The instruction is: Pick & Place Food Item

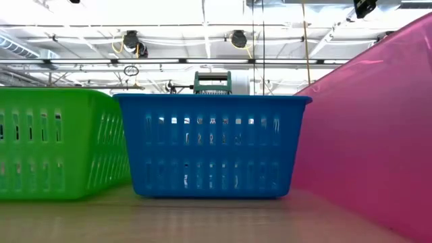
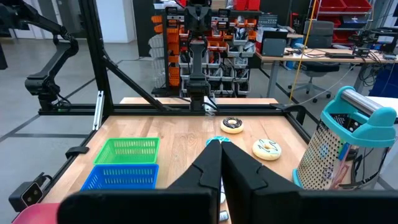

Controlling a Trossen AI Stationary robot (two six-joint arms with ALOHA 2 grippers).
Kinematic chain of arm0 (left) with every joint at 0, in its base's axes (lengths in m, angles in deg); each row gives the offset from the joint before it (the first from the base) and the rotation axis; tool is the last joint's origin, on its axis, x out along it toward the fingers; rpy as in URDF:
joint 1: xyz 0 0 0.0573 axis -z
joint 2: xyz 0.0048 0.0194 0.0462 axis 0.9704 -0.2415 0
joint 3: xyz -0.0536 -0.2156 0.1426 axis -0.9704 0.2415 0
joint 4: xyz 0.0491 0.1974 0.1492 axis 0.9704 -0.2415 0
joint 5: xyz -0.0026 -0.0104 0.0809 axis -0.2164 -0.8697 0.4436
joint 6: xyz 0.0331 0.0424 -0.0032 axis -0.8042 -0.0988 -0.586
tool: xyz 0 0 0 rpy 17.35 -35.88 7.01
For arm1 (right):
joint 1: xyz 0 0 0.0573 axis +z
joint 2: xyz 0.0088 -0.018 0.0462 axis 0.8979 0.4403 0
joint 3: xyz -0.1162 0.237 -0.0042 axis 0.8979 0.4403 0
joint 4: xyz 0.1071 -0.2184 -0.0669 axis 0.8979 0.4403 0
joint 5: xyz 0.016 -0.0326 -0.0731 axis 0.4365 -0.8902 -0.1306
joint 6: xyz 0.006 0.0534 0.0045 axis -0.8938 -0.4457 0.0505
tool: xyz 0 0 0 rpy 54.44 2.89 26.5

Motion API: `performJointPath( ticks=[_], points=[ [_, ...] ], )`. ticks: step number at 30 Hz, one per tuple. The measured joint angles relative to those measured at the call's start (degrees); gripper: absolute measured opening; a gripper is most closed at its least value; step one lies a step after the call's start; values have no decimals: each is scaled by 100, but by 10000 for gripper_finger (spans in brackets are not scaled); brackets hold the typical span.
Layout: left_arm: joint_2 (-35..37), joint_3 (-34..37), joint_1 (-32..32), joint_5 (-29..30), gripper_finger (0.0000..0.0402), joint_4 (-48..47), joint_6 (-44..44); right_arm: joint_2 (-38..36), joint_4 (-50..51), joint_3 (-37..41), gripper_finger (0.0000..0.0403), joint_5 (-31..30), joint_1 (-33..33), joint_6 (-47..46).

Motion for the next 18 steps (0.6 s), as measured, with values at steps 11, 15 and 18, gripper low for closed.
performJointPath(
  ticks=[11, 15, 18],
  points=[
    [0, 0, -2, 2, 26, 53, -103, 22, -277, 0, 0, 4, 0, -576],
    [2, 0, 7, -2, 26, 47, 89, 22, -305, 85, 0, 9, 0, -654],
    [11, 175, 7, -5, 26, -14, 147, 26, -471, 416, 0, 16, 0, -749]
  ],
)
